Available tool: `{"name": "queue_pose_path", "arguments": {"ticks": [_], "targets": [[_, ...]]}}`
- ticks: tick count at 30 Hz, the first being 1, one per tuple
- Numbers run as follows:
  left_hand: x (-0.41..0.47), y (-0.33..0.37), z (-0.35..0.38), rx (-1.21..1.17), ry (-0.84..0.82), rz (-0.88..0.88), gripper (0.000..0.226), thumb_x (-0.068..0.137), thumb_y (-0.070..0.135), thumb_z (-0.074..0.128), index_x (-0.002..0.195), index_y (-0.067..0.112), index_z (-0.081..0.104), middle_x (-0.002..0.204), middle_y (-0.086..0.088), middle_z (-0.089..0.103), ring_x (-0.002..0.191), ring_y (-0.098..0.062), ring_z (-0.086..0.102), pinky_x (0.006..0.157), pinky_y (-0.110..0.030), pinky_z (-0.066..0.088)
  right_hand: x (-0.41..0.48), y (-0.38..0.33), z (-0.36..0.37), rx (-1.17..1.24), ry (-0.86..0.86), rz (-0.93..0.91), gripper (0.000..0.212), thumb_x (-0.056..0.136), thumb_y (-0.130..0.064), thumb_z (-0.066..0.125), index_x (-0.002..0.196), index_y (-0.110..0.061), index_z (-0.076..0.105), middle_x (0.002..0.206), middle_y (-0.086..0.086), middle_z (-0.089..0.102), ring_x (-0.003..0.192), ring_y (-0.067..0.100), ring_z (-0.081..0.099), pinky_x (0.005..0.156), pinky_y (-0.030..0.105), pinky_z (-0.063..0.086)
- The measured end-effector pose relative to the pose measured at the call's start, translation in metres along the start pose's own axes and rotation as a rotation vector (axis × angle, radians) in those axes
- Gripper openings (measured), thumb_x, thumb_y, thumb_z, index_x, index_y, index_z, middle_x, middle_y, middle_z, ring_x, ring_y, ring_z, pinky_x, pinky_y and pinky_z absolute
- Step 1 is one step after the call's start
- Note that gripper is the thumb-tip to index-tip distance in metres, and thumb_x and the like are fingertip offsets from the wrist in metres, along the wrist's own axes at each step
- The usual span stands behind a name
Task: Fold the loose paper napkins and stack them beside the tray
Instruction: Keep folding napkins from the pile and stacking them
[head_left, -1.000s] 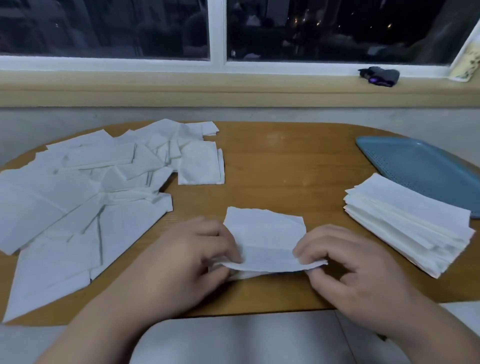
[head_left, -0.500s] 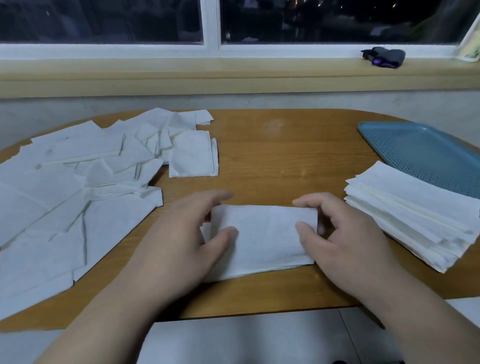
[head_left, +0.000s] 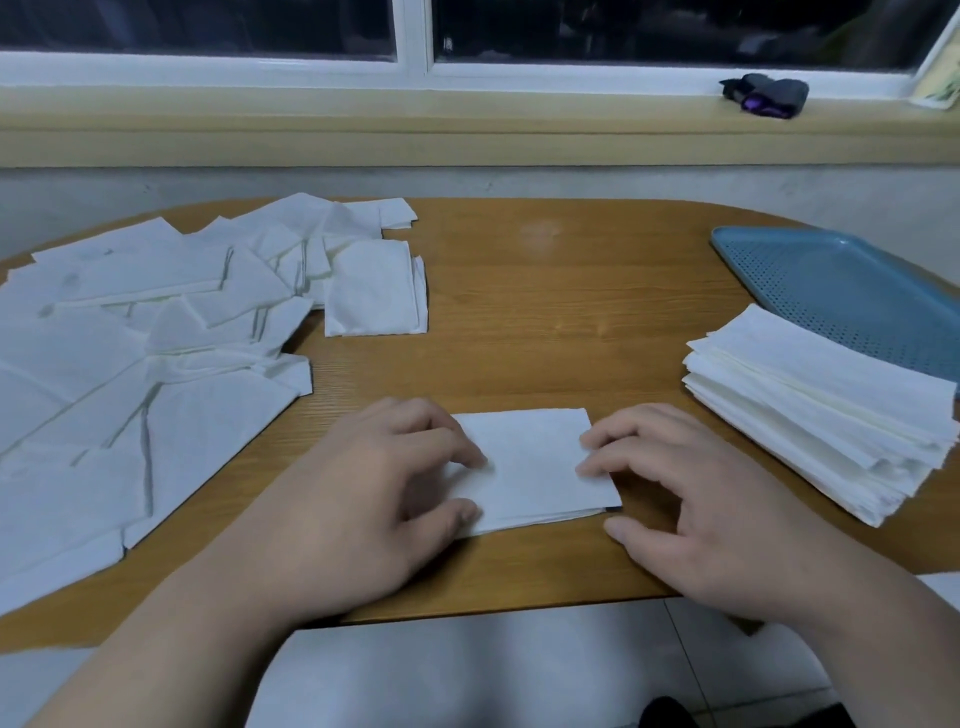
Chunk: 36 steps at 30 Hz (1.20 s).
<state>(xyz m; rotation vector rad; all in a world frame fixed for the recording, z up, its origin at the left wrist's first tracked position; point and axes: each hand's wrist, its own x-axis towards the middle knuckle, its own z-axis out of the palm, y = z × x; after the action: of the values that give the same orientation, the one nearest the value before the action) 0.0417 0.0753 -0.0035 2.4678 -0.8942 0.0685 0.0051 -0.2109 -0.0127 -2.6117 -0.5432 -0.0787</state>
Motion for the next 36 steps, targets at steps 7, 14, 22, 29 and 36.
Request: {"name": "queue_pose_path", "arguments": {"ticks": [7, 14, 22, 29, 36], "targets": [[0.000, 0.004, 0.000, 0.001, -0.022, 0.020, 0.033, 0.083, 0.059, 0.057, 0.112, 0.044, 0.065, 0.112, 0.030, 0.054, 0.111, 0.001, 0.052, 0.095, -0.029, 0.046, 0.000, 0.006, -0.001, -0.006, 0.125, -0.008, 0.016, 0.086, -0.019, 0.072, 0.093, -0.034, 0.072, 0.101, -0.027, 0.066, 0.105, -0.002, 0.060, 0.087, 0.021, 0.049], [0.000, 0.008, -0.003, -0.074, 0.038, -0.001, 0.044, 0.078, 0.068, 0.061, 0.113, 0.043, 0.065, 0.116, 0.029, 0.055, 0.115, 0.000, 0.052, 0.091, -0.015, 0.041, 0.005, -0.016, -0.004, 0.278, 0.378, 0.126, 0.023, 0.088, -0.013, 0.071, 0.082, -0.035, 0.072, 0.093, -0.021, 0.071, 0.096, 0.003, 0.066, 0.078, 0.013, 0.048], [0.002, 0.025, -0.014, -0.520, 0.405, -0.250, 0.007, 0.076, 0.039, 0.068, 0.075, 0.034, 0.073, 0.071, 0.013, 0.071, 0.066, 0.000, 0.065, 0.058, -0.007, 0.042, 0.023, -0.044, -0.015, 0.772, 0.528, 0.265, 0.020, 0.092, -0.007, 0.065, 0.079, -0.022, 0.069, 0.066, 0.007, 0.065, 0.061, 0.014, 0.058, 0.057, 0.023, 0.047], [0.003, 0.015, -0.018, -0.630, 0.225, -0.540, 0.018, 0.078, 0.040, 0.078, 0.077, 0.022, 0.074, 0.075, 0.001, 0.075, 0.066, -0.011, 0.070, 0.065, -0.030, 0.051, 0.039, -0.041, -0.005, 0.634, 0.442, 0.454, 0.013, 0.091, -0.018, 0.063, 0.080, -0.021, 0.070, 0.068, 0.000, 0.069, 0.062, 0.017, 0.061, 0.059, 0.031, 0.047], [0.006, 0.005, -0.013, -0.239, 0.173, -0.628, 0.019, 0.085, 0.043, 0.070, 0.070, 0.031, 0.066, 0.060, 0.013, 0.066, 0.057, -0.004, 0.062, 0.058, -0.033, 0.050, 0.048, -0.035, 0.016, 0.224, 0.307, 0.405, 0.009, 0.096, -0.028, 0.057, 0.089, -0.033, 0.062, 0.064, -0.010, 0.063, 0.054, 0.006, 0.055, 0.050, 0.028, 0.045]]}}
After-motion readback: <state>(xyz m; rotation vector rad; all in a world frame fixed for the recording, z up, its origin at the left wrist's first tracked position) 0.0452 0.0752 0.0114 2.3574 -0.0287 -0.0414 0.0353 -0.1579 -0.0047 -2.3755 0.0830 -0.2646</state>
